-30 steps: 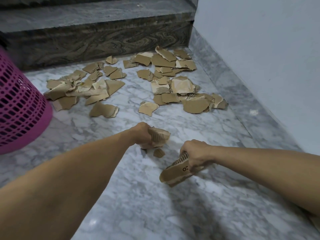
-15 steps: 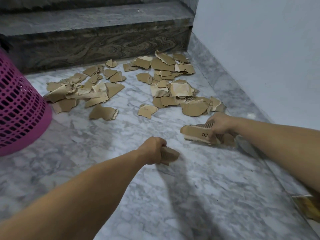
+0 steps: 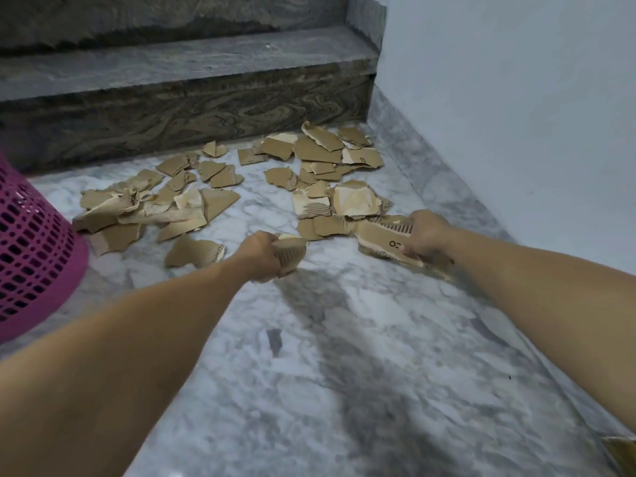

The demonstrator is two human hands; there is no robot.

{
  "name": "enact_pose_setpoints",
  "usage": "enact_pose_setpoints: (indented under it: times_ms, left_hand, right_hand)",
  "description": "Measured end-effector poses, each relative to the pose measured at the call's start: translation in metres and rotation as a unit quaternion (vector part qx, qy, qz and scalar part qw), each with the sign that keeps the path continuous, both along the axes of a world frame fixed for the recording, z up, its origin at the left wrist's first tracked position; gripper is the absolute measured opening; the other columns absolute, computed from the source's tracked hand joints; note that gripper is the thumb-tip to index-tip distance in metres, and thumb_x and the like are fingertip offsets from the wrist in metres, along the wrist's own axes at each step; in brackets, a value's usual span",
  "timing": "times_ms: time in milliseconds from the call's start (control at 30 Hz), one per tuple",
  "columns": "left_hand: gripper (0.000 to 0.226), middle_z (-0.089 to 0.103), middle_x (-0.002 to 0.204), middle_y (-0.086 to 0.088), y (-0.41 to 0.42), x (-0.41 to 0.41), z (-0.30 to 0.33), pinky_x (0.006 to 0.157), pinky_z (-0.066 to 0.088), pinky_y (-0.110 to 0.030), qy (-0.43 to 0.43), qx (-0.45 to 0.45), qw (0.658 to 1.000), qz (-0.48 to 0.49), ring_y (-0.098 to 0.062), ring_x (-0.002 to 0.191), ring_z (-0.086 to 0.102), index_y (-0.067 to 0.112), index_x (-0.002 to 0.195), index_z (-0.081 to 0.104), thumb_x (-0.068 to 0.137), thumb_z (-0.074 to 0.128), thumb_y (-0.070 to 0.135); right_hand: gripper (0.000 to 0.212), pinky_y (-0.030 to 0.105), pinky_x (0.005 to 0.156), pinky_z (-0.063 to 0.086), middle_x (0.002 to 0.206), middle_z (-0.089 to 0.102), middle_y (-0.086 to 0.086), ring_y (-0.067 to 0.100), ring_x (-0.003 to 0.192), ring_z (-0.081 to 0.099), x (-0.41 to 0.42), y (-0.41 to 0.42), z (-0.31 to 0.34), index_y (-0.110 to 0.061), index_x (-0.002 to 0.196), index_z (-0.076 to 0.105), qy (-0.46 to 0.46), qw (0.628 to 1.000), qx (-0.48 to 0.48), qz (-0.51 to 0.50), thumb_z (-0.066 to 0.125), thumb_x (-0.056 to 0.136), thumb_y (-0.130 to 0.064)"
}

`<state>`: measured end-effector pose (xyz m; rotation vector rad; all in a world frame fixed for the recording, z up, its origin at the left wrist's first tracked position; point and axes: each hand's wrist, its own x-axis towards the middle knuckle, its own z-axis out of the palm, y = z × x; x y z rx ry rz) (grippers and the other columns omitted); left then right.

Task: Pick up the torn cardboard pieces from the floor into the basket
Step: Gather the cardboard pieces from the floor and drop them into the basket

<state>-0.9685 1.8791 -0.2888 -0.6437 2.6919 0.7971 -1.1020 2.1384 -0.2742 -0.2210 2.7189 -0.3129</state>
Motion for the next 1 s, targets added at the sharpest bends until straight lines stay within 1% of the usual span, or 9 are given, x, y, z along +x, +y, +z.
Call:
enact_pose_setpoints:
  times_ms: [133,233,367,500,567,633,700,833,1000]
  left_hand:
    - [0.027,0.064,0.090,-0.011,-0.038,-0.016,0.007,0.063,0.045,-0.027,-0.039,-0.044,0.998,0.023,-0.025,0.081,0.061,0.006,0.098,0.064,0.077,0.075,0.019]
    - [0.033,0.057,0.090,-0.009,-0.063,-0.020,0.005,0.067,0.044,-0.028,-0.076,-0.074,0.994,0.025,-0.024,0.084,0.059,0.001,0.110,0.064,0.083,0.069,0.020]
    - [0.029,0.059,0.090,-0.011,-0.099,-0.018,-0.003,0.068,0.044,-0.028,-0.094,-0.057,0.991,0.078,-0.027,0.082,0.059,-0.001,0.113,0.063,0.085,0.063,0.008]
    - [0.041,0.060,0.110,-0.015,-0.124,-0.012,-0.011,0.079,0.044,-0.028,-0.088,-0.116,0.985,0.093,-0.033,0.112,0.057,0.006,0.126,0.057,0.089,0.059,0.024]
    - [0.053,0.049,0.132,-0.018,-0.134,-0.012,-0.019,0.097,0.041,-0.033,-0.096,-0.126,0.984,0.080,-0.036,0.125,0.044,0.014,0.136,0.048,0.088,0.061,0.034]
    - [0.062,0.036,0.140,-0.017,-0.142,-0.011,-0.026,0.104,0.036,-0.040,-0.120,-0.135,0.981,0.071,-0.038,0.127,0.039,0.024,0.141,0.040,0.085,0.063,0.040]
    - [0.066,0.034,0.139,-0.015,-0.145,-0.009,-0.027,0.102,0.039,-0.038,-0.134,-0.132,0.981,0.056,-0.035,0.122,0.043,0.024,0.143,0.038,0.083,0.064,0.037]
    - [0.065,0.041,0.139,-0.018,-0.141,-0.005,-0.026,0.099,0.040,-0.031,-0.120,-0.131,0.983,0.037,-0.032,0.128,0.040,0.016,0.145,0.035,0.088,0.064,0.029]
    - [0.074,0.054,0.129,-0.014,-0.149,-0.006,-0.001,0.081,0.053,-0.032,-0.124,-0.090,0.987,0.048,-0.031,0.114,0.056,0.017,0.143,0.041,0.078,0.076,0.023]
  right_hand:
    - [0.057,0.036,0.091,0.052,0.121,0.062,0.015,0.031,0.109,0.059,-0.021,-0.023,0.004,-0.007,0.128,0.052,0.015,0.997,0.031,0.067,0.077,0.078,-0.021]
    - [0.064,0.034,0.095,0.049,0.128,0.058,0.015,0.031,0.116,0.056,-0.026,-0.040,0.000,-0.005,0.134,0.049,-0.009,0.996,0.028,0.087,0.078,0.080,-0.024]
    - [0.058,0.034,0.094,0.050,0.122,0.061,0.013,0.029,0.111,0.058,-0.035,-0.055,-0.020,-0.005,0.128,0.055,-0.031,0.992,0.063,0.108,0.079,0.079,-0.028]
    - [0.063,0.035,0.102,0.035,0.134,0.048,0.017,0.032,0.125,0.042,-0.036,-0.058,-0.022,-0.008,0.130,0.051,-0.017,0.989,0.102,0.106,0.072,0.083,-0.043]
    - [0.061,0.034,0.098,0.039,0.131,0.048,0.018,0.031,0.122,0.045,-0.036,-0.056,-0.024,-0.008,0.128,0.050,-0.027,0.989,0.102,0.099,0.071,0.083,-0.043]
    - [0.065,0.031,0.086,0.046,0.126,0.053,0.018,0.030,0.112,0.053,-0.035,-0.054,-0.027,-0.006,0.128,0.053,-0.033,0.989,0.106,0.093,0.074,0.080,-0.044]
    - [0.067,0.029,0.071,0.045,0.124,0.057,0.017,0.027,0.102,0.055,-0.035,-0.052,-0.031,-0.007,0.127,0.054,-0.049,0.991,0.091,0.084,0.079,0.076,-0.041]
    - [0.071,0.030,0.071,0.040,0.122,0.058,0.013,0.025,0.098,0.052,-0.036,-0.052,-0.026,-0.010,0.123,0.052,-0.076,0.995,0.042,0.055,0.086,0.068,-0.038]
    - [0.042,0.025,0.059,0.038,0.106,0.061,0.008,0.016,0.081,0.053,-0.026,-0.080,0.000,-0.017,0.091,0.056,-0.115,0.991,-0.044,0.046,0.090,0.067,-0.024]
